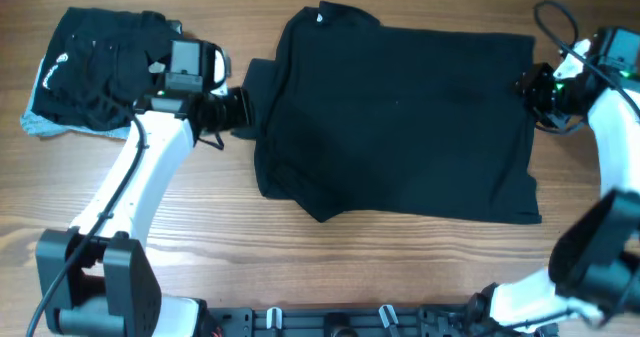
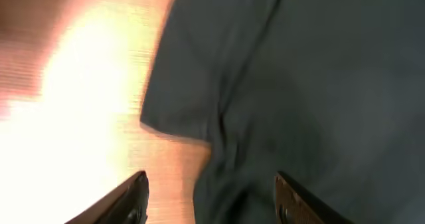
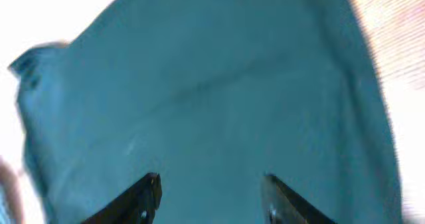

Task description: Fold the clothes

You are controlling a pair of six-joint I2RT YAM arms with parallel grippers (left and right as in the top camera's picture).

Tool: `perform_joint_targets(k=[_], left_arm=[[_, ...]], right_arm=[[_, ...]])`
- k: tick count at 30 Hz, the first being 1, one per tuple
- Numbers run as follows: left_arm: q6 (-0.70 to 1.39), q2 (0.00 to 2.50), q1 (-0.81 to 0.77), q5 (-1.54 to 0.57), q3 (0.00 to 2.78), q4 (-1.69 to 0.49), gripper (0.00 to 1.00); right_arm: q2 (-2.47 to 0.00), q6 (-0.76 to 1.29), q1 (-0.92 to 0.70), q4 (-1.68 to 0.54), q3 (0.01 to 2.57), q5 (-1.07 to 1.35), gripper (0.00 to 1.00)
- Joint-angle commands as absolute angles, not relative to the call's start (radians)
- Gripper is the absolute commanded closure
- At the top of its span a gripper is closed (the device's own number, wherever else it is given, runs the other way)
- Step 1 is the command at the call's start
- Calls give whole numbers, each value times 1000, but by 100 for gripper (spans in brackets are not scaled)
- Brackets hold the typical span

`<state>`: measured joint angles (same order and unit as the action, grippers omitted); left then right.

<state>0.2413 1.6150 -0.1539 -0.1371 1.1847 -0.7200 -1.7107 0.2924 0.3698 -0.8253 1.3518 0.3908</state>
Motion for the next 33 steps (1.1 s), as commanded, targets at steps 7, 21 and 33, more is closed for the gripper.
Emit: perform_joint_targets(k=[7, 21, 33], left_arm=[[217, 1719, -311, -209, 1084, -789, 39], [213, 1812, -319, -270, 1046, -689, 56], [209, 1773, -315, -325, 1060, -779, 96]], right_arm=[[-1588, 262, 363, -1129, 1327, 405, 45], [-1588, 368, 387, -923, 944, 319, 39], [-1585, 316, 508, -873, 935, 314, 41]])
